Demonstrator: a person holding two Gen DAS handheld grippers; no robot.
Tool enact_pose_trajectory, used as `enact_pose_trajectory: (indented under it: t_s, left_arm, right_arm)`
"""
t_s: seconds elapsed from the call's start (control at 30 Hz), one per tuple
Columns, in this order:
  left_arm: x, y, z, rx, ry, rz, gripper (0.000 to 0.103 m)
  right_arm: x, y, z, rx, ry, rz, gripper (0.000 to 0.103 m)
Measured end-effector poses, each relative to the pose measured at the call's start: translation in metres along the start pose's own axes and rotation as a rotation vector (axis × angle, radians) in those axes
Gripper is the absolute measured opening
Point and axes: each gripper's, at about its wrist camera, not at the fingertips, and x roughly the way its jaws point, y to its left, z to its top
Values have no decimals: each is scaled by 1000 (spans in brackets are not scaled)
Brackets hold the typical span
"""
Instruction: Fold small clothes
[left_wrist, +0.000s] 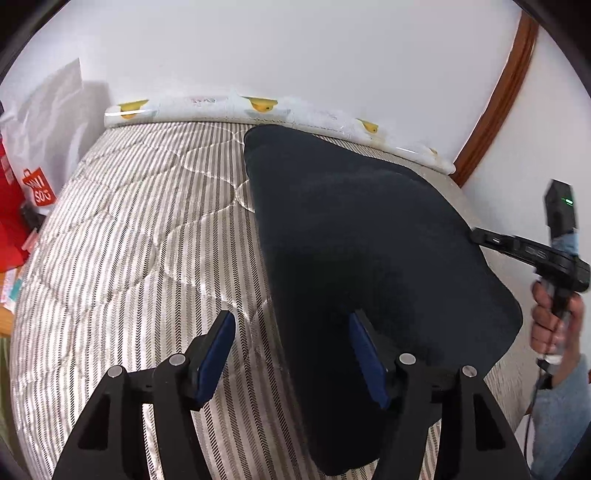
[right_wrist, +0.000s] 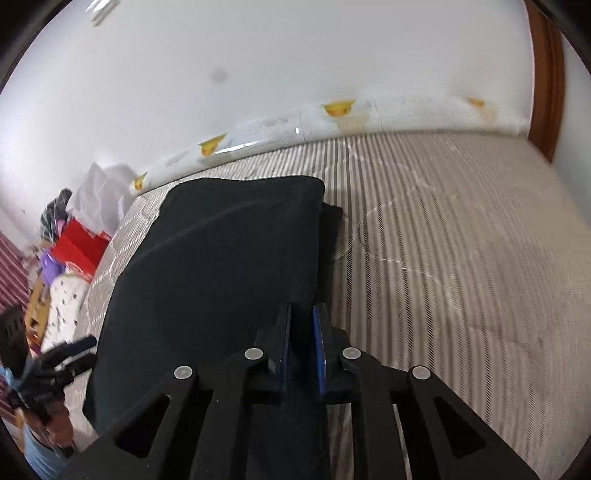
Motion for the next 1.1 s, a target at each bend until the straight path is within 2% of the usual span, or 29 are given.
enact_pose_trajectory:
  t_s: [0.07, 0.1, 0.23, 0.27, 0.3, 0.4, 0.47, 0.6, 0.7, 0.83, 1.0, 1.1]
  left_arm:
    - [-1, -2, -2, -1, -7, 8, 62]
    - [-2, -4, -3, -3, -10, 10, 62]
    - [-5, -7, -6, -6, -20, 13, 62]
    - [-5, -7, -6, -7, -21, 15, 62]
    - [-6, -8, -6, -8, -21, 17, 62]
    - [-6, -8, -6, -15, -10, 26, 62]
    - [-7, -10, -7, -9, -11, 45, 64]
    - [-6, -12, -7, -9, -16, 73, 64]
    - [-6, -17, -7, -5, -20, 96, 64]
    - [-7, -23, -8, 2, -31, 124, 64]
    - [-10, -26, -12, -10, -30, 138, 63]
    - [-13, -24, -17, -34, -26, 125, 63]
  right_arm:
    - [-10, -3, -13, 31, -11, 29, 46]
    - [-12, -5, -20, 44, -7, 38, 52]
    - [0, -8, -39, 76, 56, 34, 50]
    - [1, -9, -42, 82, 58, 43, 33]
    - [-1, -9, -45, 81, 43, 33, 11]
    - [-25, -12, -47, 52, -69, 59, 7]
    - [-28, -18, -49, 38, -85, 70, 6]
    - [-23, -27, -53, 61, -53, 24, 7]
    - [-38, -27, -60, 70, -97, -25, 13]
    - [-52, -12, -69, 35, -150, -93, 14]
    - [-56, 15, -84, -49, -162, -150, 29]
    - [-48, 17, -90, -57, -133, -214, 31]
